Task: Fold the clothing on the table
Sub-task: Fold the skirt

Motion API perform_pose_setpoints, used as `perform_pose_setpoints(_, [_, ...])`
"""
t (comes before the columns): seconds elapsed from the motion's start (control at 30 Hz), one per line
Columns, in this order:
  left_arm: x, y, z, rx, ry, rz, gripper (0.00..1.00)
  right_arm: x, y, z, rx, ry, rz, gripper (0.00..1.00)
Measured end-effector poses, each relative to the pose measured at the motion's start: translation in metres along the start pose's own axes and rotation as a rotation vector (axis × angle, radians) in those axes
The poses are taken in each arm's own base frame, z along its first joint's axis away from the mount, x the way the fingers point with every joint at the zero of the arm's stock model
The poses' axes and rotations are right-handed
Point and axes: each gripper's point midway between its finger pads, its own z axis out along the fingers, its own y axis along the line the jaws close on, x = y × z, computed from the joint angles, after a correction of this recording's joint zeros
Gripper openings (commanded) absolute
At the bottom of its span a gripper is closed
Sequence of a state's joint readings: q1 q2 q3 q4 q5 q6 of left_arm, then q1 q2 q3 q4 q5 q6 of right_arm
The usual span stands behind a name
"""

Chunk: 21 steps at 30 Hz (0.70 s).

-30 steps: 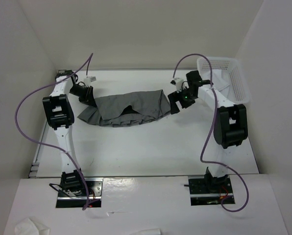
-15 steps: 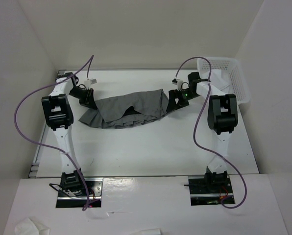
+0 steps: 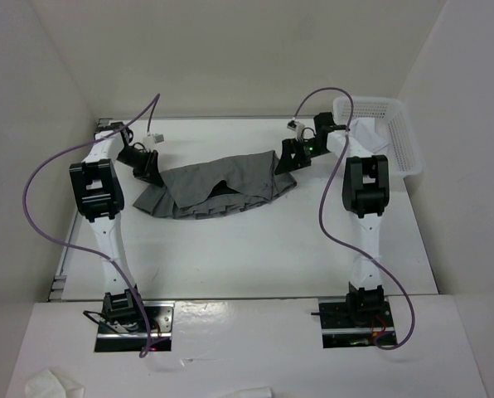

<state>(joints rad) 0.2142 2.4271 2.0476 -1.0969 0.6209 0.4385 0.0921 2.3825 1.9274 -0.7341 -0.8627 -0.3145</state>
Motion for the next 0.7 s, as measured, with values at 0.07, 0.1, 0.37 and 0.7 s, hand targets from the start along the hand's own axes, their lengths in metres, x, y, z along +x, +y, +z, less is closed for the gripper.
perform_pose_setpoints(0.07, [0.0,0.0,-0.001,-0.003,0.001,0.0,0.11,-0.004,0.001,0.004,-0.017,-0.006,-0.005,0.99])
perform_pose_setpoints(0.1, [0.0,0.0,-0.001,-0.004,0.001,0.001,0.11,-0.005,0.003,0.006,-0.025,-0.006,-0.008,0.99])
perform_pose_setpoints(0.37, [0.001,0.0,-0.001,-0.006,0.006,-0.002,0.11,-0.009,0.028,0.034,-0.105,0.015,-0.049,0.94])
perform_pose_setpoints(0.7, [0.005,-0.001,-0.002,-0.004,0.02,-0.012,0.11,0.006,0.034,0.06,-0.101,0.079,-0.049,0.08])
